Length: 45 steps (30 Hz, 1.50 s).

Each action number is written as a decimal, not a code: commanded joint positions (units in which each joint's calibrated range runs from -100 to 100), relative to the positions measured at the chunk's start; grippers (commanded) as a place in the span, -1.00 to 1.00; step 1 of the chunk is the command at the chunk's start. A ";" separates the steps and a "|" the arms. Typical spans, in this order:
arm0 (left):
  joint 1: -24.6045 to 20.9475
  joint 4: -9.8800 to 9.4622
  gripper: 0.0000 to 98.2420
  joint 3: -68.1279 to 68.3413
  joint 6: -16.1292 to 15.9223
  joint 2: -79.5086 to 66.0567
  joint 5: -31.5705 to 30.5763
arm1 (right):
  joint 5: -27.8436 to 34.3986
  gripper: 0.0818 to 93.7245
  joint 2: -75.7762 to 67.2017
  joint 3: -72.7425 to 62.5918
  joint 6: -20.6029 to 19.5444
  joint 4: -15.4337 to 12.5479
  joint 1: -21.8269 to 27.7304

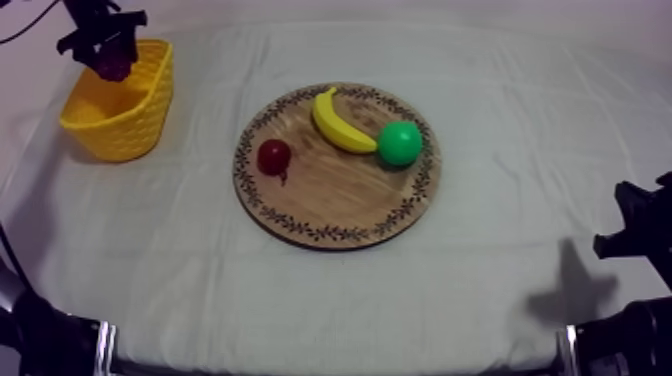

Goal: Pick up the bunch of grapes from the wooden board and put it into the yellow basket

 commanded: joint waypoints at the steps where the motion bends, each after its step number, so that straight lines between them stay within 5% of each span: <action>1: -0.21 0.20 0.06 0.79 0.08 0.44 -0.35 | 0.02 -0.99 0.00 -0.04 0.01 -0.02 -0.02; 6: -0.56 0.64 0.16 2.38 0.00 1.26 -1.43 | 0.02 -0.99 0.00 -0.04 0.01 -0.02 -0.02; 15: -0.82 2.43 0.82 4.68 -0.57 0.40 -3.53 | 0.02 -0.99 0.00 -0.04 0.01 -0.02 -0.02; 22: -0.78 2.64 0.93 7.24 -0.49 -3.26 -4.85 | 0.02 -0.99 0.00 -0.04 0.01 -0.02 -0.02; 34: 0.03 2.67 0.38 19.77 -1.80 -17.67 -9.99 | 0.02 -0.99 0.00 -0.04 0.01 -0.02 -0.02; 45: 0.11 5.08 -0.14 40.59 -4.60 -37.24 -19.97 | 0.02 -0.99 0.00 -0.04 0.01 -0.02 -0.02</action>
